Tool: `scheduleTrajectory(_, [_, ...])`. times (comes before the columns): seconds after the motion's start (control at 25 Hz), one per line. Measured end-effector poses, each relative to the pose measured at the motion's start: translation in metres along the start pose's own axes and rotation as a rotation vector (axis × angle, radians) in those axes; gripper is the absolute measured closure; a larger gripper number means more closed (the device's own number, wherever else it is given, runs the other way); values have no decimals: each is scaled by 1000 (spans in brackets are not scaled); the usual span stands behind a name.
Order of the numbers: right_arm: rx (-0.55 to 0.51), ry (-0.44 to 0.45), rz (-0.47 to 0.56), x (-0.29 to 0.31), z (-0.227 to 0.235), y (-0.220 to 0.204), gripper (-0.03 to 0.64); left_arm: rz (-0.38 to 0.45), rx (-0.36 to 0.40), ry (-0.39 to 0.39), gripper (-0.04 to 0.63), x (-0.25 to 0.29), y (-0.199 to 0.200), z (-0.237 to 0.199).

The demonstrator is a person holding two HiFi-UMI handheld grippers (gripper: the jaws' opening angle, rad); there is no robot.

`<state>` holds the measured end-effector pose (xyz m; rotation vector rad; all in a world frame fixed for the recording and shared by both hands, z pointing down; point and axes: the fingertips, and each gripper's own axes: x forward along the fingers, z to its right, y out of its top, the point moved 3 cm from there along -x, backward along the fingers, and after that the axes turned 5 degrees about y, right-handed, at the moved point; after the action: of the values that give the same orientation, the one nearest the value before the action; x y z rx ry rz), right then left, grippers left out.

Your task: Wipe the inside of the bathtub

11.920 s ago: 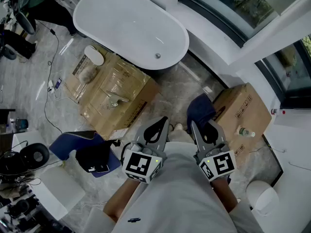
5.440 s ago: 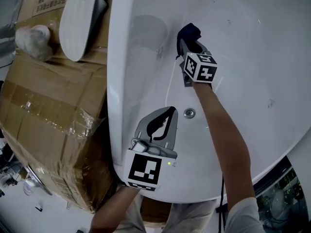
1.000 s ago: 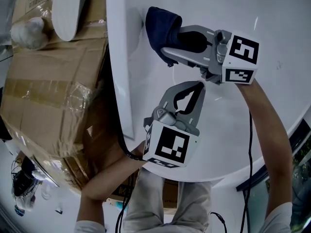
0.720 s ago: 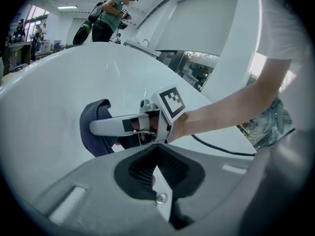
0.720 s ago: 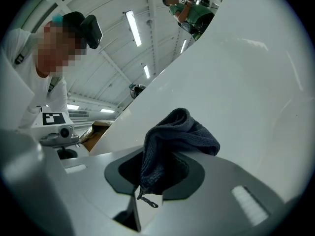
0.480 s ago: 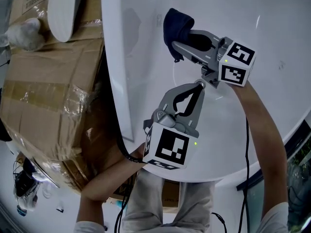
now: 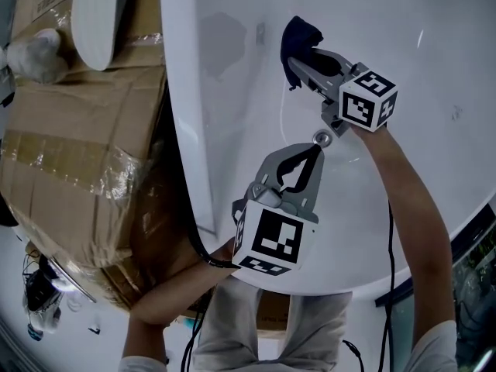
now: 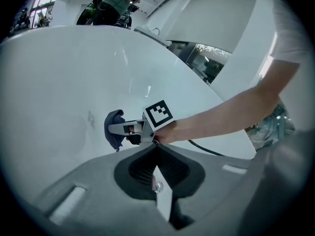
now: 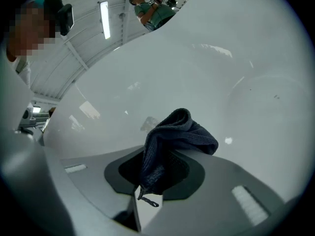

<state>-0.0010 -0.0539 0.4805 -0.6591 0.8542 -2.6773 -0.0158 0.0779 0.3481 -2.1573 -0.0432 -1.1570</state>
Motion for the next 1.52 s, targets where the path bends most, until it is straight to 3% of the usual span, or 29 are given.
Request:
scheduleTrajectory(0.16, [51, -24, -6, 6, 18, -18, 543, -28, -16, -8, 597, 3, -10, 4])
scheduleTrajectory(0.4, [63, -152, -108, 12, 55, -54, 543, -61, -33, -18, 597, 4, -23, 4])
scheduleTrajectory(0.88, [113, -302, -165, 32, 93, -88, 543, -46, -48, -25, 597, 5, -16, 5])
scheduleTrajectory(1.2, [89, -242, -201, 50, 81, -93, 543, -53, -52, -20, 597, 6, -19, 4])
scheduleTrajectory(1.52, [70, -148, -166, 51, 58, -84, 543, -42, -50, -26, 597, 8, -18, 11])
